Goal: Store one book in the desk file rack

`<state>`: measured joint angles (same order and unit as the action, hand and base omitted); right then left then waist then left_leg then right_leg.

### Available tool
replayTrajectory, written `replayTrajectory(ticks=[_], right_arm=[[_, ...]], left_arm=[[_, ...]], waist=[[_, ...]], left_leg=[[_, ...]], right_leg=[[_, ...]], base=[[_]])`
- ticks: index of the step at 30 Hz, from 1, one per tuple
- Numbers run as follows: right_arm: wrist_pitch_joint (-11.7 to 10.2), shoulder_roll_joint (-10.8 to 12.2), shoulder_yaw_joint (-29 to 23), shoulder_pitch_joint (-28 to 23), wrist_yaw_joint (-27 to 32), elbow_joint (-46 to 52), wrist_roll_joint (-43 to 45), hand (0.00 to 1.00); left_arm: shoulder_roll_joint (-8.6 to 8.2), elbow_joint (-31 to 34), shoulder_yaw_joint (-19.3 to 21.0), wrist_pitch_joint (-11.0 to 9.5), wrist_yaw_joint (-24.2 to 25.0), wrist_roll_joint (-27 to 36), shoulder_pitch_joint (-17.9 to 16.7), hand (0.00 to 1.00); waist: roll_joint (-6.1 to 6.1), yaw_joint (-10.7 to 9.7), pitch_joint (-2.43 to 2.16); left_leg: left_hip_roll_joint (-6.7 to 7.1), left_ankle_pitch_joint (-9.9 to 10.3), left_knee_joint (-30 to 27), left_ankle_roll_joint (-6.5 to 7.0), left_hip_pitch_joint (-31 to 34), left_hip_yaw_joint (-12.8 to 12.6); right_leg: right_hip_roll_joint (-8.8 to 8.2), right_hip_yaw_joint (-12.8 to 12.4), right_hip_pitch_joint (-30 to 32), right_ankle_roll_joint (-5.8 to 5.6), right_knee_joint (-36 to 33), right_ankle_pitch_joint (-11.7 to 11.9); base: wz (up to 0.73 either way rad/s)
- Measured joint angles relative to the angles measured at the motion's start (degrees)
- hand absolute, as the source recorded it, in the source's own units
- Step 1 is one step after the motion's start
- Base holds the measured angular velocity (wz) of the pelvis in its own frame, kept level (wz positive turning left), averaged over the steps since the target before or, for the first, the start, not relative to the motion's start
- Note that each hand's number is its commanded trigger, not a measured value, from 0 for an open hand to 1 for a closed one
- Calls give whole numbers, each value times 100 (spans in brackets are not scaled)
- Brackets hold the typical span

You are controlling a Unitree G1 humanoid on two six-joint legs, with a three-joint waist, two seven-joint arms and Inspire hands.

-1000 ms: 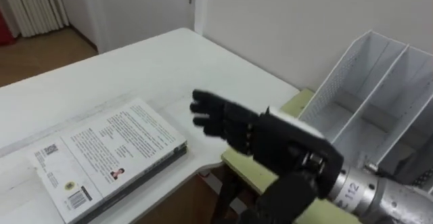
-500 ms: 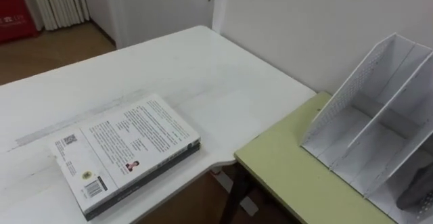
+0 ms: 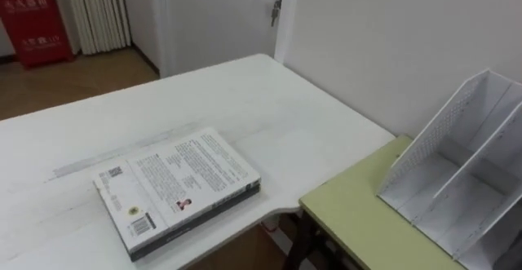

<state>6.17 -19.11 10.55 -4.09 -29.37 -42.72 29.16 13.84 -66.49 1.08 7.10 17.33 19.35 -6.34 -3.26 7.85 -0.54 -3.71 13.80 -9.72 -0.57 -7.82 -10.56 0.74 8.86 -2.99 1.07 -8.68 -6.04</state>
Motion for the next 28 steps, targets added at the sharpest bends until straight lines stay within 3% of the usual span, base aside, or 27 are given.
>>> replayTrajectory(ticks=[7,11,12,14,15,17,19,22,28], right_arm=[[-200,387,-603,40,1861,-832,-443,0],[-336,431,-967,69,2668,-1747,-331,0],[-282,424,-1045,67,2756,-2039,-328,0],[190,466,-1095,-140,2959,-2826,-324,0],[286,500,-1079,-272,2956,-2923,-359,0],[520,709,-1072,-585,2884,-3156,-491,0],[533,848,-1079,-676,2837,-3282,-711,0],[571,997,-1181,-642,2775,-3422,-954,0],[615,1064,-1182,-583,2641,-3487,-1136,0]], left_arm=[[-178,0,115,-4,-96,2,-98,0],[-327,-1,451,16,-81,-214,-249,0],[-358,2,484,17,-81,-265,-260,0],[-416,15,552,42,-84,-302,-348,0],[-415,16,549,49,-89,-299,-353,0],[-401,16,547,53,-143,-296,-449,0],[-424,3,550,58,-265,-266,-477,0],[-368,-1,607,5,-346,-286,-461,0],[-328,0,666,20,-451,-286,-493,0]], waist=[[185,-68,-25],[331,-159,-68],[370,-157,-65],[510,-173,-19],[522,-175,-33],[643,-287,32],[637,-357,65],[518,-459,86],[400,-529,103]], left_leg=[[123,38,19,188,-145,128],[226,39,71,293,-182,137],[249,39,88,315,-182,137],[325,30,124,348,-180,148],[330,31,130,349,-180,150],[331,31,161,349,-167,150],[335,31,150,348,-165,201],[341,33,117,342,-177,282],[337,56,145,309,-184,329]], right_leg=[[-166,145,-196,-141,9,72],[-263,157,-226,-233,1,56],[-290,149,-224,-272,-2,31],[-361,142,-172,-387,-27,-47],[-362,135,-159,-395,-43,-64],[-355,40,3,-373,-221,-170],[-331,-54,79,-337,-322,-224],[-301,-91,95,-300,-382,-265],[-294,-92,91,-313,-394,-282]], base=[[7],[11],[9],[-2],[-13],[-24],[-29],[-11],[5]])
